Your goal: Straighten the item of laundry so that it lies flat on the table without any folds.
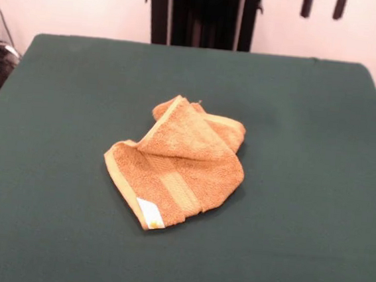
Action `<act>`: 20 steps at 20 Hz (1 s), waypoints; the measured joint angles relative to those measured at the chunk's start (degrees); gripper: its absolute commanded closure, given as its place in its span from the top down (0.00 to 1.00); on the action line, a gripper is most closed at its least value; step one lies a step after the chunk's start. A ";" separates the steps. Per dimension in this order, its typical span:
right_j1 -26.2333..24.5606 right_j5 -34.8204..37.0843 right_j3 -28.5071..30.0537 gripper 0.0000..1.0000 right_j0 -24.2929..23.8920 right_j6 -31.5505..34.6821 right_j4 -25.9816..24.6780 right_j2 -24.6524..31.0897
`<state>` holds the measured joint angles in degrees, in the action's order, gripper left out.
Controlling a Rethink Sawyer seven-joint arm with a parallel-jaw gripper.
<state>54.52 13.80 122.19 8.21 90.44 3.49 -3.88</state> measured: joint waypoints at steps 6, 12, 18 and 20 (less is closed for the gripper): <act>-6.15 -4.53 -1.71 1.00 1.74 0.01 3.47 0.02; -12.61 -9.56 -3.81 1.00 3.21 0.05 7.23 -0.03; -18.44 -14.82 -5.80 1.00 4.17 0.07 9.65 0.03; -19.29 -15.93 -5.78 1.00 3.92 0.14 9.90 0.03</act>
<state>35.23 -2.13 116.41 12.13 90.58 13.39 -3.85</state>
